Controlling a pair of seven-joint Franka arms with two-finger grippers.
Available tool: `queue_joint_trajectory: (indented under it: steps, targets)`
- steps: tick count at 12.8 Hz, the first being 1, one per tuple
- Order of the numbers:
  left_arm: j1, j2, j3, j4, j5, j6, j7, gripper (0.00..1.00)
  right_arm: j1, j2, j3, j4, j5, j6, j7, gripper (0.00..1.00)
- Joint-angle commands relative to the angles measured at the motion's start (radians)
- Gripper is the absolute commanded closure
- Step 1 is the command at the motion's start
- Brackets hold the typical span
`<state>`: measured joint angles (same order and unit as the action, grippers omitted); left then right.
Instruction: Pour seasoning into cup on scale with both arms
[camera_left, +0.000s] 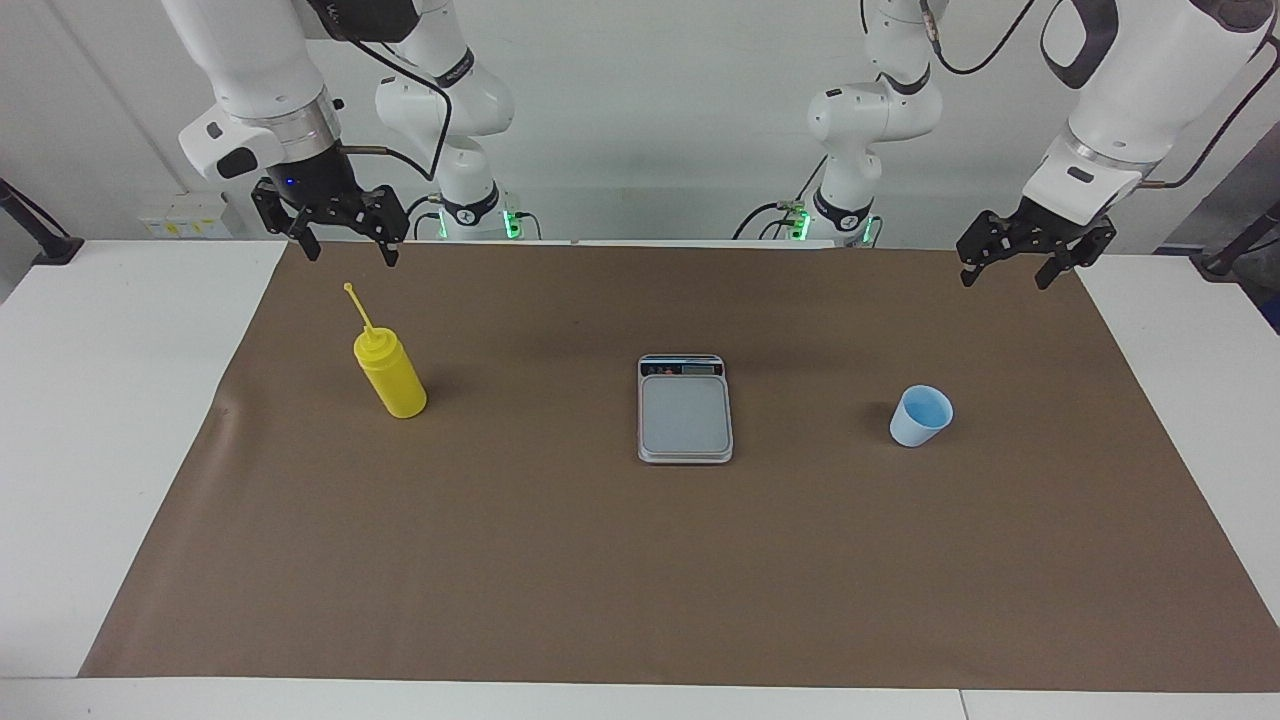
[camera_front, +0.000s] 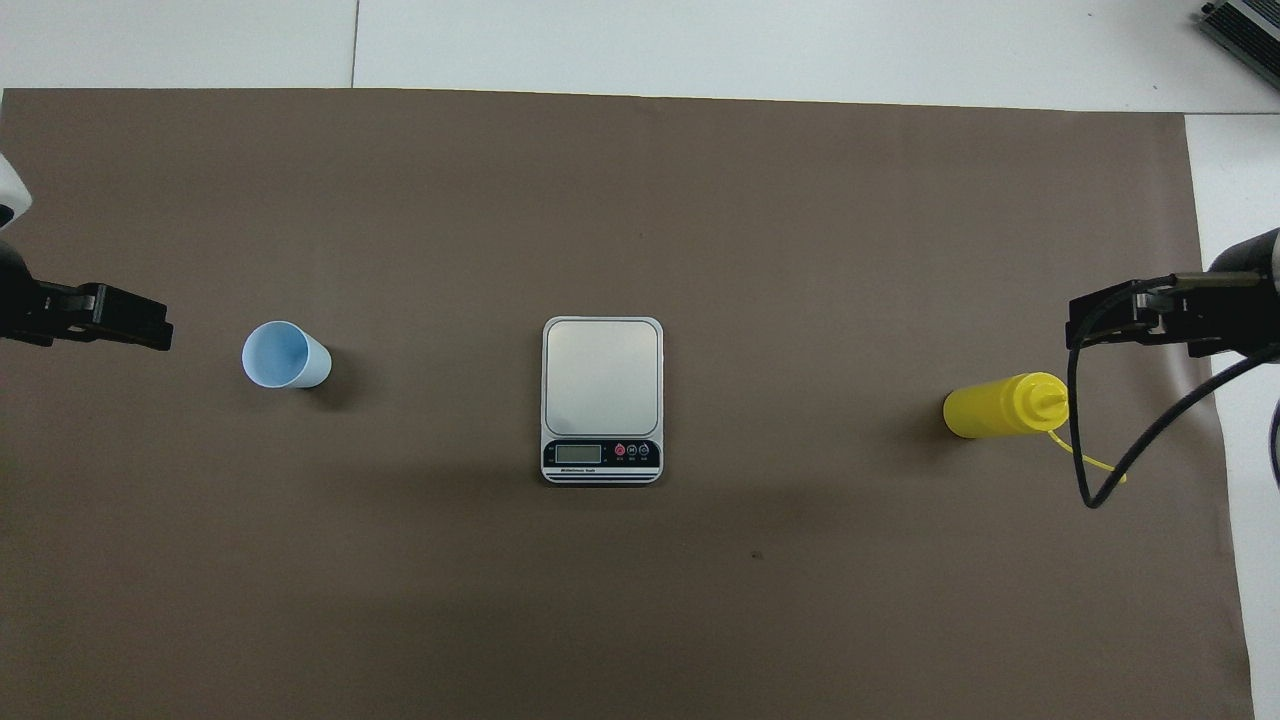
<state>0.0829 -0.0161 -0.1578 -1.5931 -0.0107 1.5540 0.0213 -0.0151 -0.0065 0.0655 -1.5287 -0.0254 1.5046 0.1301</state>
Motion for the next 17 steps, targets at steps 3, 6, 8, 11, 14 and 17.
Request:
queue_joint_trajectory:
  steps: [3, 6, 8, 11, 14, 17]
  targets:
    - [-0.003, -0.022, 0.006, -0.028, 0.015, 0.001, 0.026, 0.00, -0.014, -0.012, 0.005, -0.015, 0.016, -0.001, -0.021, 0.00]
    - [-0.006, -0.028, 0.004, -0.041, 0.015, 0.003, 0.023, 0.00, -0.014, -0.012, 0.005, -0.015, 0.016, -0.001, -0.021, 0.00]
    - [-0.009, -0.030, 0.004, -0.038, 0.012, 0.003, -0.009, 0.00, -0.014, -0.012, 0.005, -0.015, 0.016, -0.001, -0.020, 0.00]
    - [-0.015, -0.041, 0.004, -0.031, 0.012, -0.003, -0.046, 0.00, -0.014, -0.012, 0.005, -0.015, 0.015, -0.001, -0.021, 0.00]
    - [-0.017, -0.042, 0.003, -0.038, 0.012, -0.011, -0.043, 0.00, -0.014, -0.012, 0.005, -0.015, 0.016, -0.001, -0.021, 0.00]
    - [-0.003, -0.042, 0.003, -0.044, 0.012, 0.011, -0.029, 0.00, -0.014, -0.012, 0.005, -0.015, 0.016, -0.001, -0.021, 0.00]
